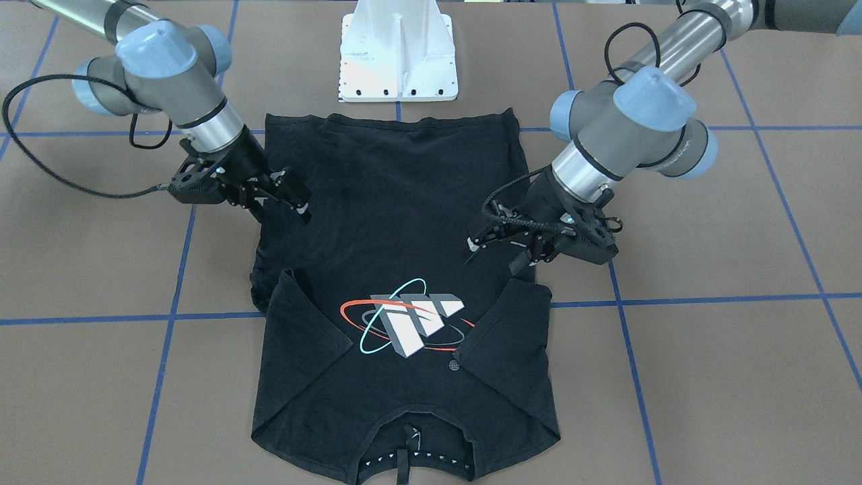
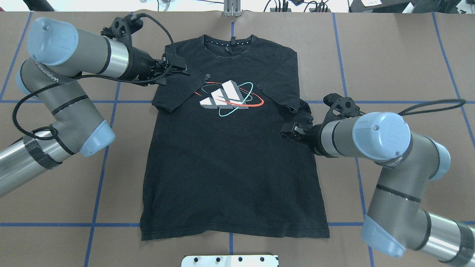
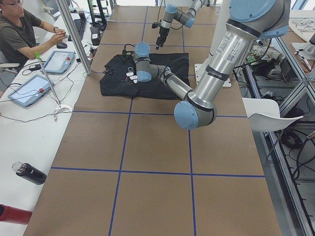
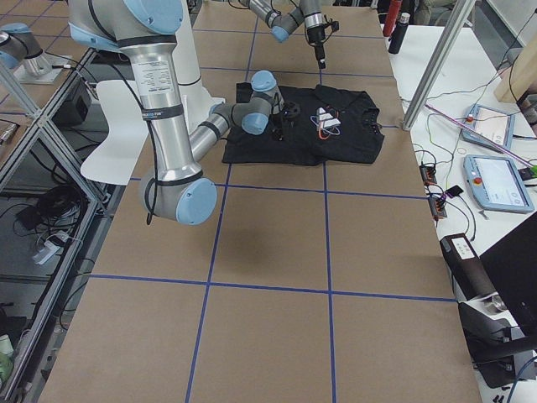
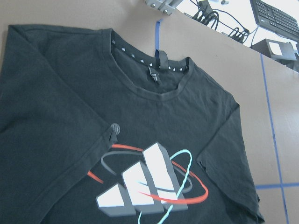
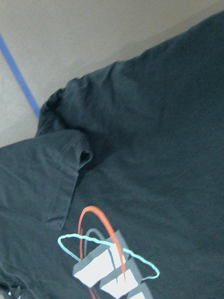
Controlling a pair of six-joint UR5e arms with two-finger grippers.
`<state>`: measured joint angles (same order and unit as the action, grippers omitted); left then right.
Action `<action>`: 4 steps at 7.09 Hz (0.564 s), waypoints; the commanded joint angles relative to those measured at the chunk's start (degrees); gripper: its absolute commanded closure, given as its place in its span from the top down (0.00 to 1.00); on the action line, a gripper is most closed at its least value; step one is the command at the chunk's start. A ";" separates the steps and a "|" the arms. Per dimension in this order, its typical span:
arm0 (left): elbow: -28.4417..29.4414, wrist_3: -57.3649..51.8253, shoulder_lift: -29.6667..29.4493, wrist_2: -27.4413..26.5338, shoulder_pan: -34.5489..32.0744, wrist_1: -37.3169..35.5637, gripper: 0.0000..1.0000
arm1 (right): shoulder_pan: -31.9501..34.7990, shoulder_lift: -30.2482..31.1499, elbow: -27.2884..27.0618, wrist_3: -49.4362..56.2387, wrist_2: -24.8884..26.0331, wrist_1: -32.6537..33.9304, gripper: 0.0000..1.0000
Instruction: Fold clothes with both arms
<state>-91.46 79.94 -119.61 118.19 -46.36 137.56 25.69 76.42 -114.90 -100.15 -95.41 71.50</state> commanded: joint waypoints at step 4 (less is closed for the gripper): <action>-0.92 0.47 2.45 0.64 -0.04 -0.10 0.98 | -21.02 18.54 -8.76 -16.47 13.06 0.77 0.92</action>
<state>-92.36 80.11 -117.29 118.93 -46.40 137.46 7.60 89.52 -122.45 -114.69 -83.16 74.60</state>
